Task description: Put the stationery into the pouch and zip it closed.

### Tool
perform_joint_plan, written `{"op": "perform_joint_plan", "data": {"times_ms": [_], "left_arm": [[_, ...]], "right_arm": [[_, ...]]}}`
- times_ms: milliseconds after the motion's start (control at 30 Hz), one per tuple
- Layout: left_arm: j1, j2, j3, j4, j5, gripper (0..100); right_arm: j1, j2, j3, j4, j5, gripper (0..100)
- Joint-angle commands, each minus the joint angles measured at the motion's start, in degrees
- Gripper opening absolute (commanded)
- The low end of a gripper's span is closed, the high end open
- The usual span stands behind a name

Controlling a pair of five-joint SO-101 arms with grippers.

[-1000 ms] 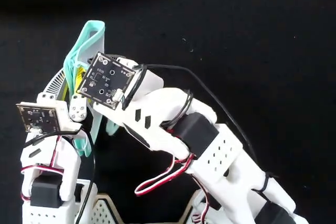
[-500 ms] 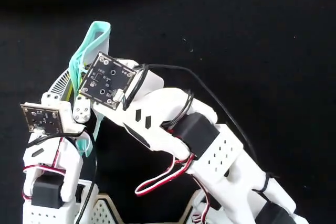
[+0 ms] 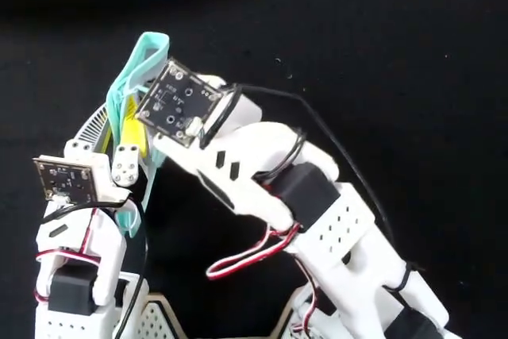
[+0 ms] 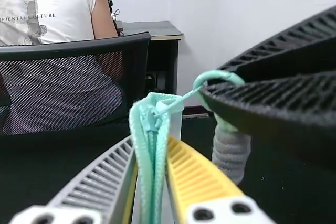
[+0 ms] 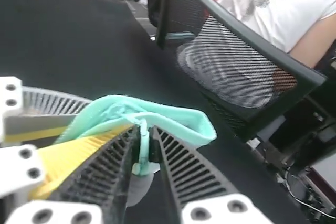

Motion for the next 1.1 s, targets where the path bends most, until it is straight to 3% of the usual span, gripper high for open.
{"op": "perform_joint_plan", "data": {"times_ms": [0,367,833,1067], "left_arm": [[0.5,0.4,2.2,1.0,0.4,3],[0.6,0.3,1.6,3.3,0.5,3],[0.6,0.3,2.2,3.4,0.4,3],[0.6,0.3,1.6,5.6,-1.8,3]], "right_arm": [[2.6,-0.4,-1.2,-2.3,0.1,1.2],[4.9,1.3,1.9,-8.1,0.0,1.2],[13.1,10.4,1.6,-16.4,-0.1,1.2],[14.4,10.5,1.0,-16.3,-4.7,1.2]]}}
